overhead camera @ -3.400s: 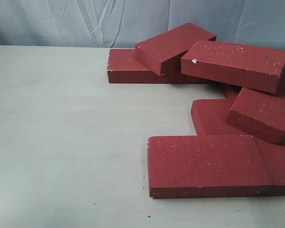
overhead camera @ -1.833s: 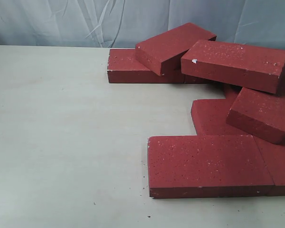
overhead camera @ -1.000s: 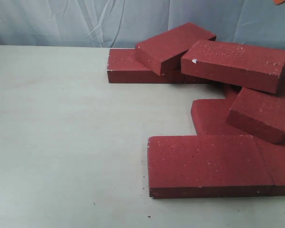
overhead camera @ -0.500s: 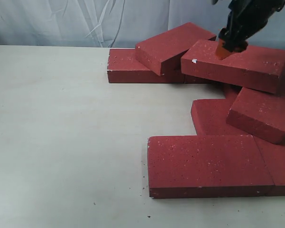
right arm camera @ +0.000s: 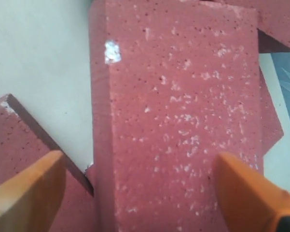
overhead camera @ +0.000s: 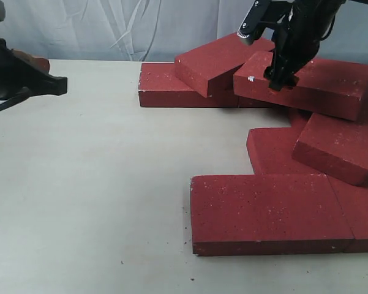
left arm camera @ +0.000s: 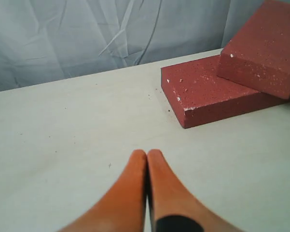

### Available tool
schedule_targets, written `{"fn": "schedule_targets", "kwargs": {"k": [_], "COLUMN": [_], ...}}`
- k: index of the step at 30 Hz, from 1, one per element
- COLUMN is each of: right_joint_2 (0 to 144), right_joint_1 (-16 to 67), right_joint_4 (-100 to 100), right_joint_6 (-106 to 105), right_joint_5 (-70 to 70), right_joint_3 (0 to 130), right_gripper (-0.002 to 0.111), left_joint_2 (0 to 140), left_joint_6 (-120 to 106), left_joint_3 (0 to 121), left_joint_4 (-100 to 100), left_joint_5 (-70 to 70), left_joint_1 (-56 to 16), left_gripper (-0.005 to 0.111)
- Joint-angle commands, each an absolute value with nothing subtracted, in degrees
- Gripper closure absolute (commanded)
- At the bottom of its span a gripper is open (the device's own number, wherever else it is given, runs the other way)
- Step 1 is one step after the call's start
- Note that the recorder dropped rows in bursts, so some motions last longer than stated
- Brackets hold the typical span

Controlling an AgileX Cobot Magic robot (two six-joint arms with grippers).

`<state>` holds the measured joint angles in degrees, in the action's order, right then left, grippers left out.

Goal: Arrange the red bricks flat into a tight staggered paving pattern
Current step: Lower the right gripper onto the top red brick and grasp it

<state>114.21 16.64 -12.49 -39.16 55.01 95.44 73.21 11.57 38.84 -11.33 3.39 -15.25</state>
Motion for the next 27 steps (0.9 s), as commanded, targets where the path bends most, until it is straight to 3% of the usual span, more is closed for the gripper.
{"fn": "schedule_targets", "kwargs": {"k": [1,17,20,25,27], "right_joint_2": [115.8,120.4,120.4,120.4,120.4], "right_joint_1": [17.3,18.6,19.0,19.1,19.1], "right_joint_4": [-15.4,-25.2,-25.8,-26.7,-26.7], "right_joint_6": [-37.2,-27.5,-27.5,-27.5,-27.5], "right_joint_5": [52.8,50.8,50.7,51.0,51.6], "right_joint_3": [95.7,95.7,95.7,95.7,95.7], "right_gripper": [0.029,0.033,0.052,0.108,0.108], "left_joint_2": [77.4,80.6,80.6,80.6,80.6], "left_joint_6": [11.5,11.5,11.5,11.5,11.5], "left_joint_3": [39.3,39.3,39.3,39.3,39.3], "left_joint_4": [-12.6,-13.5,-13.5,-13.5,-13.6], "left_joint_5": [8.3,10.7,10.7,10.7,10.7], "left_joint_1": [-15.6,-15.6,-15.6,-15.6,-15.6], "left_gripper": [0.107,0.107,0.107,0.107,0.107]}}
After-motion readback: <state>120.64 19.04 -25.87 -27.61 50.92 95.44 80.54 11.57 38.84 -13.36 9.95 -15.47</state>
